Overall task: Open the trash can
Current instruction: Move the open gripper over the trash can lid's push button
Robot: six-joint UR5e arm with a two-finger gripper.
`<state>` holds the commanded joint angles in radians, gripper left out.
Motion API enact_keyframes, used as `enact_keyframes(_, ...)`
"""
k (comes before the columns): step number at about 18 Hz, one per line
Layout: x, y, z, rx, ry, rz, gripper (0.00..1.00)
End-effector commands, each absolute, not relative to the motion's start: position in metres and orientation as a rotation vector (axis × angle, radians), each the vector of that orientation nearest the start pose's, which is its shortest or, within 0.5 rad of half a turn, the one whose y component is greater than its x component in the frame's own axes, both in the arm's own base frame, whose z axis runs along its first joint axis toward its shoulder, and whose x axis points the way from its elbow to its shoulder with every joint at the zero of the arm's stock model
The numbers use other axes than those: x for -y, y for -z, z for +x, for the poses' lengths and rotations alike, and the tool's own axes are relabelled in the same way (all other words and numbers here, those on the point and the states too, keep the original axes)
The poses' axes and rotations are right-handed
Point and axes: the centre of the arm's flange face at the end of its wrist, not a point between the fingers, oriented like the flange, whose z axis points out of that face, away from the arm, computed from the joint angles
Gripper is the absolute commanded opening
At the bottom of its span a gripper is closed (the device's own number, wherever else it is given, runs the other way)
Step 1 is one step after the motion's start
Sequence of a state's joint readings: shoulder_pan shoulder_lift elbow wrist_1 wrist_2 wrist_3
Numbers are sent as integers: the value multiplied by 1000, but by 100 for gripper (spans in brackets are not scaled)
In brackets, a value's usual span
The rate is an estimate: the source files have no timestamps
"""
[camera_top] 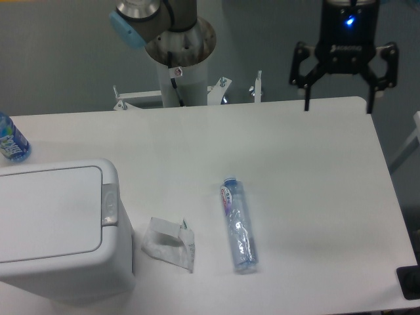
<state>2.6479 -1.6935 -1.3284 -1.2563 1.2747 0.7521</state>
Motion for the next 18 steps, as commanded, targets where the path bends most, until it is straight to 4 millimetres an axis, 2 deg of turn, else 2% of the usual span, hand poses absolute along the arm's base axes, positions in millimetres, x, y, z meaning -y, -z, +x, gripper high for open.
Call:
enact_keyframes(6,-486,-561,-371,399,-60,-2627,100)
enact_keyframes(12,-543,-540,-328,481,10,-2572,100)
enact_keyframes(18,-579,-519,-291,525,92,-2579,100)
